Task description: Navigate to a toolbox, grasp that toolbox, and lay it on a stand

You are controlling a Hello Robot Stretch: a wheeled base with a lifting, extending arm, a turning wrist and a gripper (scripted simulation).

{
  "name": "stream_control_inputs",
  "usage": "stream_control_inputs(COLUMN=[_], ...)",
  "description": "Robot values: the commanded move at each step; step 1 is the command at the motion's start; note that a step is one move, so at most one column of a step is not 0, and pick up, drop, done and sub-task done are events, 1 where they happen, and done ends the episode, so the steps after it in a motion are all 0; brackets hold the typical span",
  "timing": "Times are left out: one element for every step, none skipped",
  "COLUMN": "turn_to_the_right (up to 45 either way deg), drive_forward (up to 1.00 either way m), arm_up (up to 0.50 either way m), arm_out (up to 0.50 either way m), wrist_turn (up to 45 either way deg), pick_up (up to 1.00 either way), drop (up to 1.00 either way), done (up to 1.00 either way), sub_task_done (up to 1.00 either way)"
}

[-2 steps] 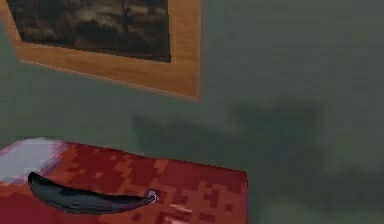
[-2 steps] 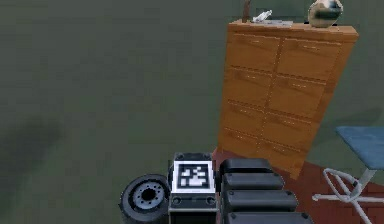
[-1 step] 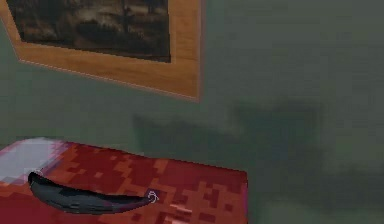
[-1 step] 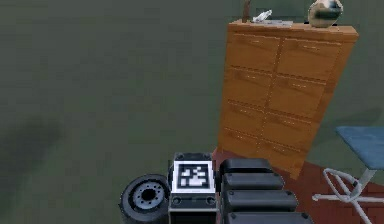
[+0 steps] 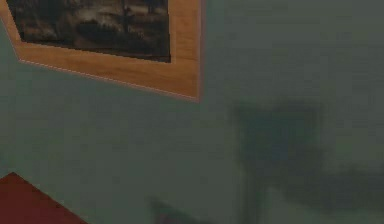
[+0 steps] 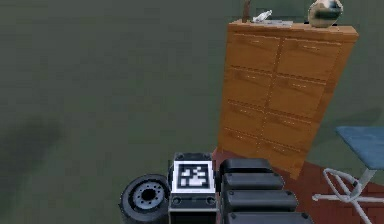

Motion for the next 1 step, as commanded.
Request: stream_control_inputs(turn_to_the_right=[0.0], drive_forward=[0.00], arm_up=[0.00], arm_out=[0.00], wrist_turn=[0.0], pick_up=[0.00], drop=[0.00], done=[1.00], sub_task_done=[0.00])
